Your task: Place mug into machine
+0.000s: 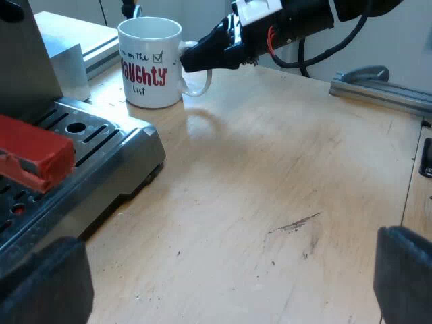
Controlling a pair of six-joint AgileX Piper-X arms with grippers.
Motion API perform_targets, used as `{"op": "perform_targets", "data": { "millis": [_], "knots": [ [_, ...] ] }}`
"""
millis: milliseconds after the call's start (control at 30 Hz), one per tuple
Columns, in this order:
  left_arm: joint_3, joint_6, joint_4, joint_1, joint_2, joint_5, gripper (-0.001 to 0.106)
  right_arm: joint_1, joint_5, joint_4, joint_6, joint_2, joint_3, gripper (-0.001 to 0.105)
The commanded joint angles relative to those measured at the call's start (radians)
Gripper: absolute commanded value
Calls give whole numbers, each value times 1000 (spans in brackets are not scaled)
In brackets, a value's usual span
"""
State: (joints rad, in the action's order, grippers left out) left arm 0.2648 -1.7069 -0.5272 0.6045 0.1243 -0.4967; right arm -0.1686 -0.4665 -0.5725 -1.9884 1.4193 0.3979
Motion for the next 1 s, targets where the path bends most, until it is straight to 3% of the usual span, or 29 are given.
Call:
{"op": "perform_targets", "data": {
  "millis": [33,267,600,900,1000],
  "knots": [
    [0,5,17,3,-1,22,85,-1,-46,19,-9,-56,-4,0],
    [0,5,17,3,-1,130,85,-1,-24,203,-9,-270,-35,0],
    [0,5,17,3,-1,184,85,18,20,666,-36,-753,-28,0],
    [-29,5,20,3,0,336,85,187,96,998,-24,-1098,-14,0],
    [-80,5,105,3,0,348,85,281,151,1059,18,-1154,10,0]
  ]
}}
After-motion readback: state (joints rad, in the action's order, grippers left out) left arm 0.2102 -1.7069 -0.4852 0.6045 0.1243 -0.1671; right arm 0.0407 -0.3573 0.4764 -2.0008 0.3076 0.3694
